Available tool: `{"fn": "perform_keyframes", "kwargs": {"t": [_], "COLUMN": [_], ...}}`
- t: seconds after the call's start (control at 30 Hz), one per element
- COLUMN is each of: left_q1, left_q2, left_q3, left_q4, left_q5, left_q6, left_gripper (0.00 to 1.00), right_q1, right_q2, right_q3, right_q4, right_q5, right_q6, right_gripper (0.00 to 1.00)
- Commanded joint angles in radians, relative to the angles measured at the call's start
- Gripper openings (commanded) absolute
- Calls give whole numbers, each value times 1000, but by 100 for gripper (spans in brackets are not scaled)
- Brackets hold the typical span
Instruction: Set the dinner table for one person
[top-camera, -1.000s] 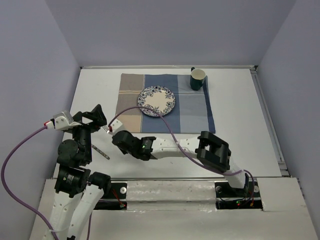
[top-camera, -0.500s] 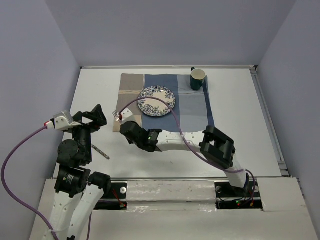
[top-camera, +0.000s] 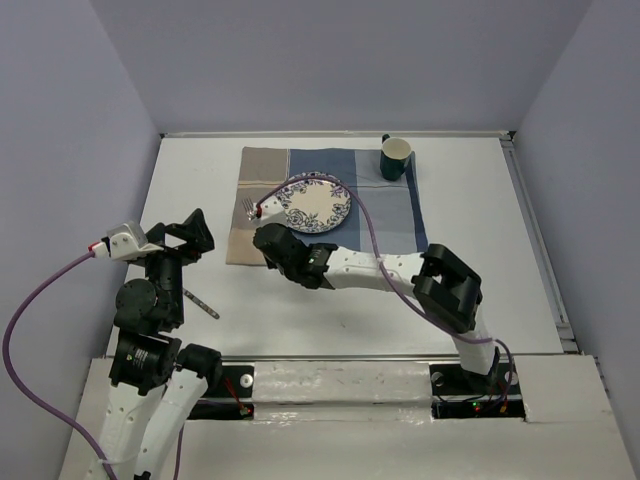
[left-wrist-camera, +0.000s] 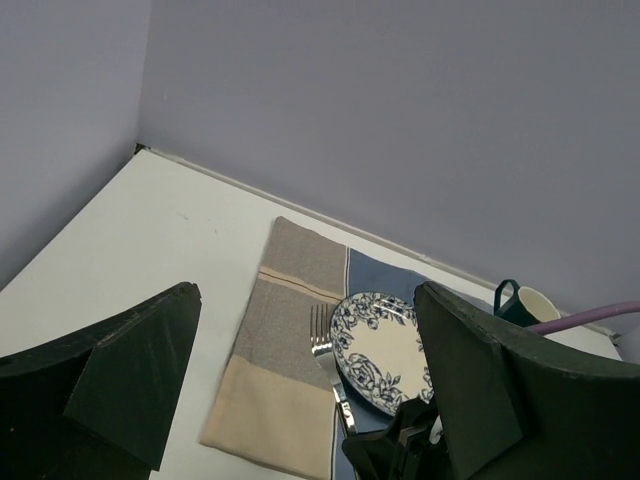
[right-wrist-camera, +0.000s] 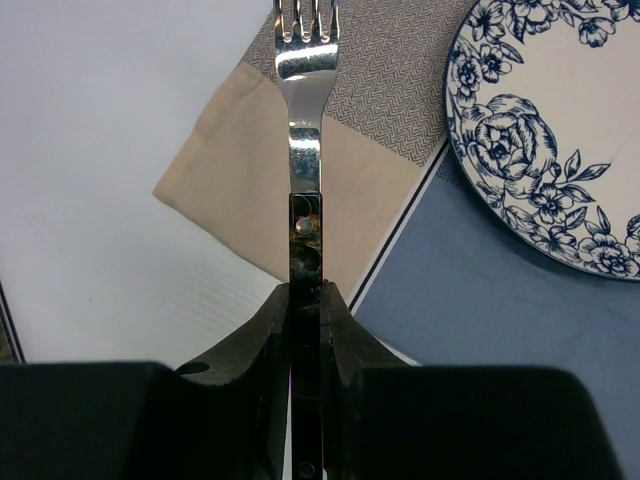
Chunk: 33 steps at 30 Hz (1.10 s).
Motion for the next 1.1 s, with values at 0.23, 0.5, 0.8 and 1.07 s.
{"fn": "perform_keyframes", "kwargs": {"t": [0.23,0.5,0.8,1.07], "left_q1": [12,-16,-129,-183], "left_q2": [2,-18,-61,-63], "left_q3": [-11,-15,-8,-2], "left_q4": [63,63,63,61], "left_q5": [61,103,75,60], "left_q6": [-26,-32,-26,-17], "left_gripper": [99,99,99,99], "right_q1": [-115,-145,-164,-193], "right_q2": [-36,203,468,593], "right_q3": [44,313,709,829], "right_q4": [104,86,-43,-107], "right_q5": [61,89,122,112], "right_q6": [93,254,319,379], "right_gripper": [0,0,0,0]}}
